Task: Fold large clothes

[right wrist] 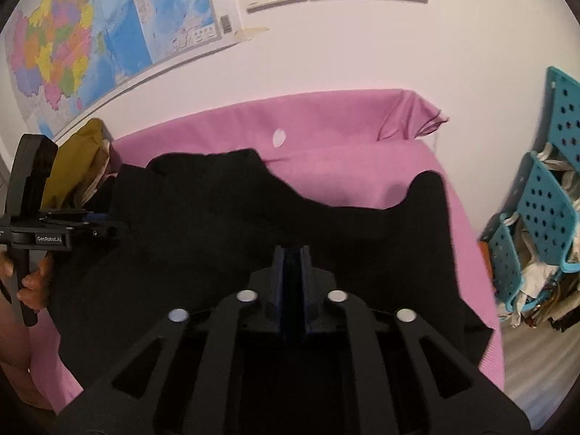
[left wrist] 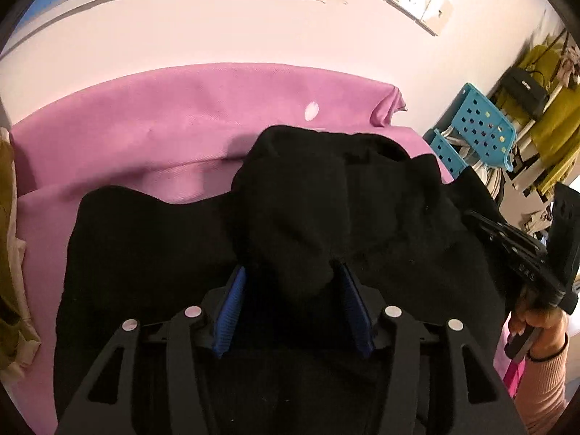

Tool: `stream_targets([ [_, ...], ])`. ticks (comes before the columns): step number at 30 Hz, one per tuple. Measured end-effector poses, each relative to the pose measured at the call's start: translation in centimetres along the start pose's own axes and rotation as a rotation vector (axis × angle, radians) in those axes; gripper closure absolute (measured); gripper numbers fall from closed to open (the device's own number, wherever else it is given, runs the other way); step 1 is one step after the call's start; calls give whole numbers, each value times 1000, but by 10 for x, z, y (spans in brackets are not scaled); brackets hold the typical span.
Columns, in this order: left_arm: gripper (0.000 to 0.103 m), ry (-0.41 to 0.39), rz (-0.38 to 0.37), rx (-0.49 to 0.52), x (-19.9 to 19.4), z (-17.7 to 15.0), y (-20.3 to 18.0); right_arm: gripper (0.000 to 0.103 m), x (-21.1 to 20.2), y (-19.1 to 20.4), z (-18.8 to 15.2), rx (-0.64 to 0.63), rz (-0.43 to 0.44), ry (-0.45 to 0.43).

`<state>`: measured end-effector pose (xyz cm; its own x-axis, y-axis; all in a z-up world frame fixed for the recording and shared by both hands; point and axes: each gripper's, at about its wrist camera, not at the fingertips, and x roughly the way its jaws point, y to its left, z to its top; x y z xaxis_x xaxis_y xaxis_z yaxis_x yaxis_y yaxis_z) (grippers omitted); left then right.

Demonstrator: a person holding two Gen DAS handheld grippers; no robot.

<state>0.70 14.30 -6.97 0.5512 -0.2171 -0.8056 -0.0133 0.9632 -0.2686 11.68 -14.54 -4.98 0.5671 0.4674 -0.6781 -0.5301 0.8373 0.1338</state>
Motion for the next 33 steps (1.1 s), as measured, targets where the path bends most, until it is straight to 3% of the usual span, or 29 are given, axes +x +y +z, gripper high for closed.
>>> stream_targets([
  [2,43,-26,31,20,-8,-1,-4,69,-19,1,2,23,30,-48],
  [3,35,-46,60,33,-11,-1,-7,63,-25,3,0,27,41,-68],
  [7,29,-137,109,69,-34,-12,-16,56,-59,21,-7,-7,122,-143],
  [12,18,-216,150,105,-56,-37,-26,53,-57,41,-21,-68,185,-125],
  [17,15,-226,177,101,-58,-57,-33,54,-23,35,-40,11,135,-40],
  [26,7,-254,212,75,-65,-70,-39,41,-61,48,-44,31,200,-126],
  [31,7,-273,220,78,-70,-78,-45,41,-74,73,-51,-41,271,-136],
  [33,7,-272,221,74,-69,-80,-46,41,-67,79,-54,-63,256,-115],
])
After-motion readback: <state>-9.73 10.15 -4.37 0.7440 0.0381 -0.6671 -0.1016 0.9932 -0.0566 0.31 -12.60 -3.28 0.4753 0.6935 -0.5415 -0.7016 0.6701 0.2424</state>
